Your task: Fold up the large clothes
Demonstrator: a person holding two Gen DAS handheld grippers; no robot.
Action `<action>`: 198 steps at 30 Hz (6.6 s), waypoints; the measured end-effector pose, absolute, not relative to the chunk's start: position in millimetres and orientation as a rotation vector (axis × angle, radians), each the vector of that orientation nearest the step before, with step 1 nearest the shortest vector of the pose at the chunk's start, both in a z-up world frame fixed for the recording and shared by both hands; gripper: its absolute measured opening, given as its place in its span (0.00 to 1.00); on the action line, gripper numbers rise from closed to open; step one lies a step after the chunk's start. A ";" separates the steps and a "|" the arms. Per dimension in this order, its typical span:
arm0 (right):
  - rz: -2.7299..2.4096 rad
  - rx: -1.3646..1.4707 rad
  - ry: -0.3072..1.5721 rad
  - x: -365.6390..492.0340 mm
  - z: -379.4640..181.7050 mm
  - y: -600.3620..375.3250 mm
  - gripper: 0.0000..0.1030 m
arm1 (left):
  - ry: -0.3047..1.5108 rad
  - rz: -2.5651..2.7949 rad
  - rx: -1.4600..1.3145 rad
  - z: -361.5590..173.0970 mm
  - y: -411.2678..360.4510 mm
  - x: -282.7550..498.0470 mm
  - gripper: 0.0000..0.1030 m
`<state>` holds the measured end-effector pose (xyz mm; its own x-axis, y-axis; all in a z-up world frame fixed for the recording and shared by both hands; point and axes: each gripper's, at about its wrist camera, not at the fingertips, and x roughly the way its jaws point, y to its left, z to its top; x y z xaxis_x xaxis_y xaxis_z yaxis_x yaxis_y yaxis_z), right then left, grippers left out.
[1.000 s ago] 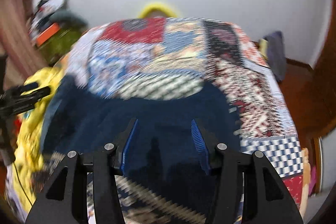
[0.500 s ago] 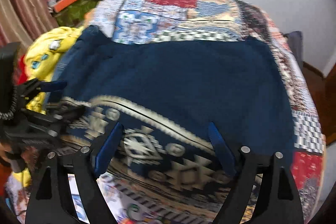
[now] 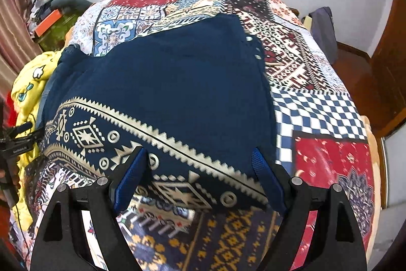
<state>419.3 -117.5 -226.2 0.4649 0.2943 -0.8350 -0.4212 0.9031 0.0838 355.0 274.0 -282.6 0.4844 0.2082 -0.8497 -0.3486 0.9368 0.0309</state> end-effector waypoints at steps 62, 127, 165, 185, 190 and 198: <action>0.521 -0.288 1.006 393.6 -216.5 -42.8 0.80 | 0.627 0.094 -0.992 -302.2 295.7 393.7 0.18; 0.390 0.068 0.911 385.2 -150.8 -197.1 0.80 | 0.827 -0.418 -0.002 -164.1 2.4 389.9 0.60; 0.505 -0.009 0.953 395.2 -174.5 -155.4 0.80 | 0.791 -0.068 0.037 -179.4 128.5 376.8 0.83; 0.709 0.288 1.154 492.7 -261.7 -121.9 0.81 | 1.028 -0.366 -0.611 -280.6 167.3 504.7 0.88; 0.765 0.333 1.170 505.9 -267.4 -113.5 0.83 | 1.044 -0.388 -0.665 -286.2 169.3 521.9 0.88; 0.791 0.366 1.165 497.7 -259.9 -106.0 0.58 | 1.036 -0.375 -0.655 -278.7 168.9 527.1 0.68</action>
